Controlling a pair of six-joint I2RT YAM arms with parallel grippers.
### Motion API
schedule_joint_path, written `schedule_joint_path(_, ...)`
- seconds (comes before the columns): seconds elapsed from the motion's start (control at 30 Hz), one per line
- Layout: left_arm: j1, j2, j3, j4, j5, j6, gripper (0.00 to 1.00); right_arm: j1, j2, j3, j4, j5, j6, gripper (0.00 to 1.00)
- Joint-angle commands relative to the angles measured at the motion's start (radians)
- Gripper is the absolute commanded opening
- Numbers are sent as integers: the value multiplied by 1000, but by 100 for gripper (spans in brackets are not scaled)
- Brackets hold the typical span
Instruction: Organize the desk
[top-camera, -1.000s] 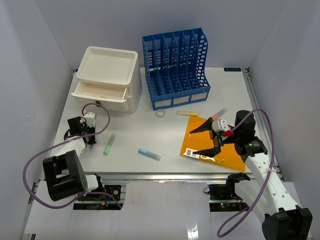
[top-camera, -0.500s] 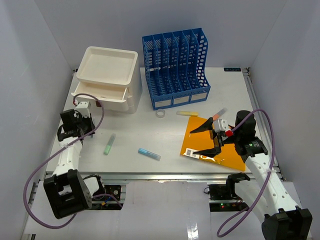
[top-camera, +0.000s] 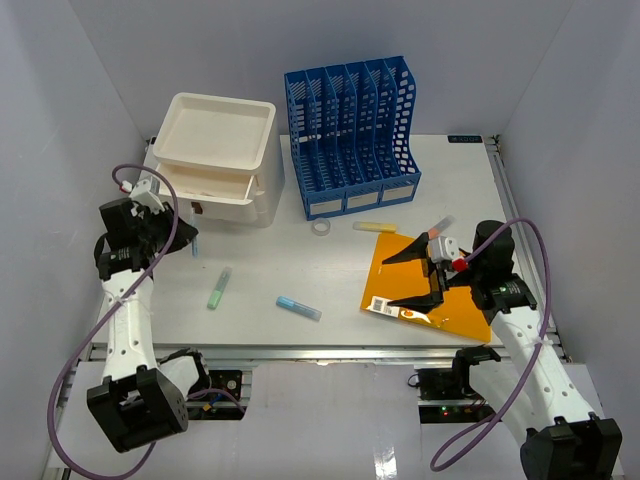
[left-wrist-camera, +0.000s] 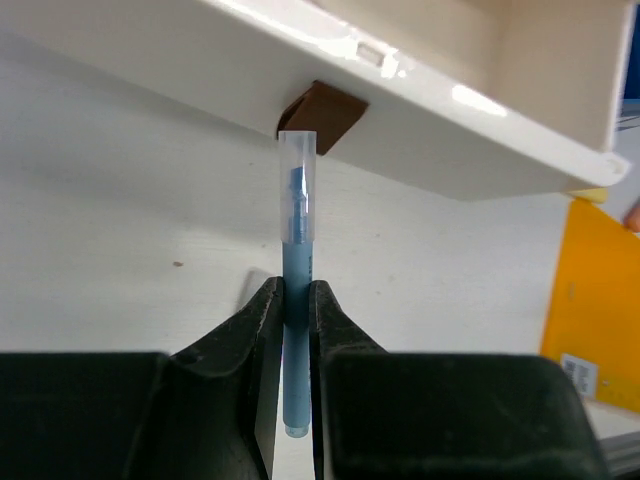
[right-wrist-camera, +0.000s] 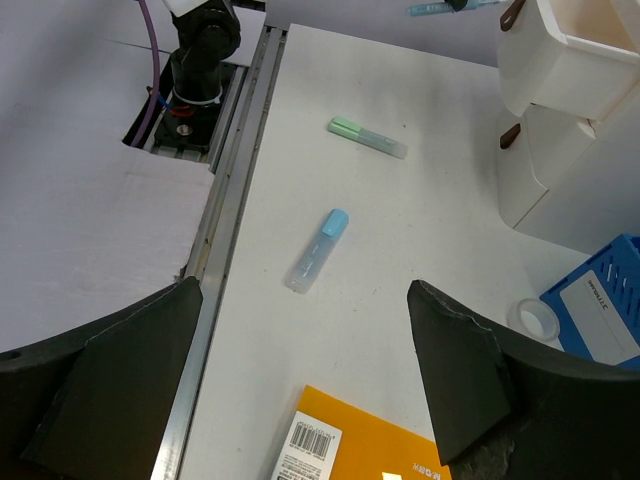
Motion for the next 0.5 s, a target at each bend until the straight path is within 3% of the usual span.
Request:
schedule_joint_path(0.0,3,-27,-15,-5,142,-157,0,-20,-2,0,25,-20,9,90)
schedule_joint_path(0.3,-5,-185,-185,271,374,-496,0,-33,15,-2,25,-7,8,91)
schedule_joint_path(0.47,-29,-229,-172,511,371,-765,0,-43,28,-3,25,12,5,91)
